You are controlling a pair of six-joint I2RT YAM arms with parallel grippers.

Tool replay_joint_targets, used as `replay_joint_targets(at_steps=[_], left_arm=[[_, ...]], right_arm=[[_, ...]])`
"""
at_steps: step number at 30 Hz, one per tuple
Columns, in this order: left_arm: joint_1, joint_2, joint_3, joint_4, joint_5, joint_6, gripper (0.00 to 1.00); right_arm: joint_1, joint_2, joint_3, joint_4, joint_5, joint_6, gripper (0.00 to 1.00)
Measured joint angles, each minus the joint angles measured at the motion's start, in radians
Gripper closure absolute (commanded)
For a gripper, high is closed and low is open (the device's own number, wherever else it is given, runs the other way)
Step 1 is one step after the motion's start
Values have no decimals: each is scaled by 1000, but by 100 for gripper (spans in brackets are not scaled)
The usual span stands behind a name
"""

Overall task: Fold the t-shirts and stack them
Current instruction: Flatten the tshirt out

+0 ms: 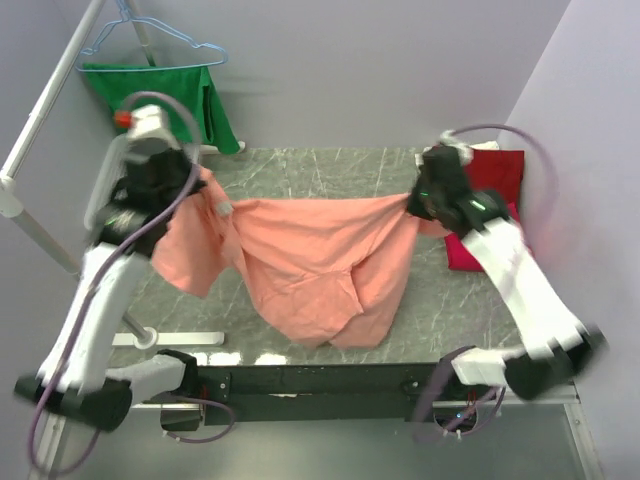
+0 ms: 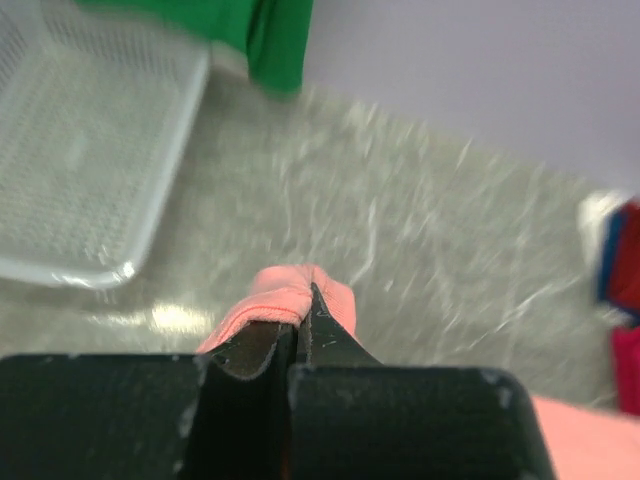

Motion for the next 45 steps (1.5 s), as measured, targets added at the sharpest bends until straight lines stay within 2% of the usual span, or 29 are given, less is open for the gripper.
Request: replay_joint_targets(at_steps=[7,11,14,15,17,18,19,21,22,23,26,29,36,45], left_arm=[[0,346,-204,45,59,-71,99],[2,486,-210,48,2,-97,99],[10,540,-201,70,-45,-97,95],[13,558,-185,73,-57,-98,93],[19,604,-126,79,-87,-101,82],[21,622,-98,80,-97,-101,74],[24,644,-63,85,-108,-102,58],[28,672,-10,92,-125,-102,47],[29,682,11,101,-129,-107,35],[31,686,24,106,-129,-108,32],[32,687,46,108,-125,-114,28],[33,686,50,121,-95,-114,29],[-8,591,-42,129,61,-114,28],[-298,396,-258,128,232,-161,27]], right_arm=[[-39,589,-11,140,-21,20,100],[-68,776,106,141,-27,15,100],[-88,843,211,150,-32,11,100],[-96,859,248,156,-35,11,100],[-110,881,301,167,-39,11,100],[-117,890,319,172,-39,10,100],[-126,904,347,175,-39,10,100],[-143,929,377,181,-47,9,99],[-150,938,384,181,-50,7,93],[-156,948,391,181,-53,6,79],[-175,969,392,186,-69,2,58],[-189,974,386,193,-79,-8,51],[-199,922,347,213,-40,-9,47],[-199,785,273,164,0,45,47]])
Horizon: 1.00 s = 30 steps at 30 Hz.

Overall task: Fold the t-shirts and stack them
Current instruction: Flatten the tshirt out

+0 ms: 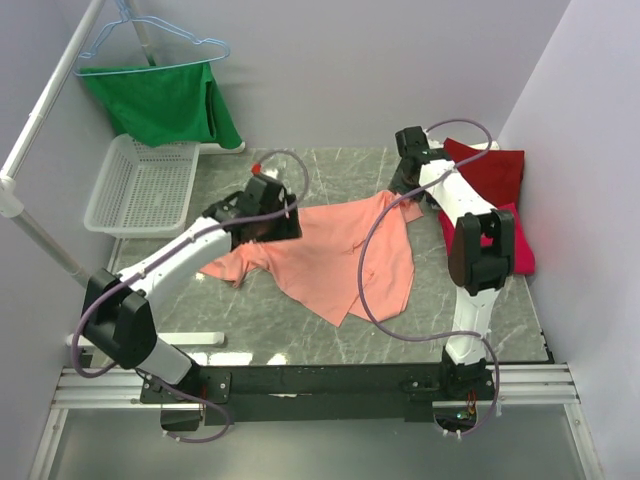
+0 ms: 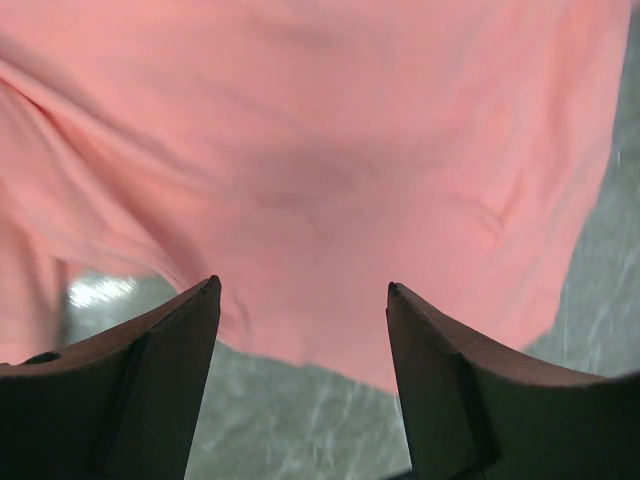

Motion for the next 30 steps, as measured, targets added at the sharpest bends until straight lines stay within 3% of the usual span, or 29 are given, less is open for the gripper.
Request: replay_joint_targets(at_steps=[6,17,26,30], left_arm=[[-127,-14,-100,-1,51,-66,28],[-377,98,-101,30,68,-142,29],[-464,161,-102,16,68,-145,32],[-479,194,-102,15,59,-145,37]], right_arm=[[0,-44,-93,-40,24,52,48],[-10,-183,-293,-62,24,95,48],[-35,-283,-404,-37,17,113,48],[-56,-285,-445,-35,7,117,48]])
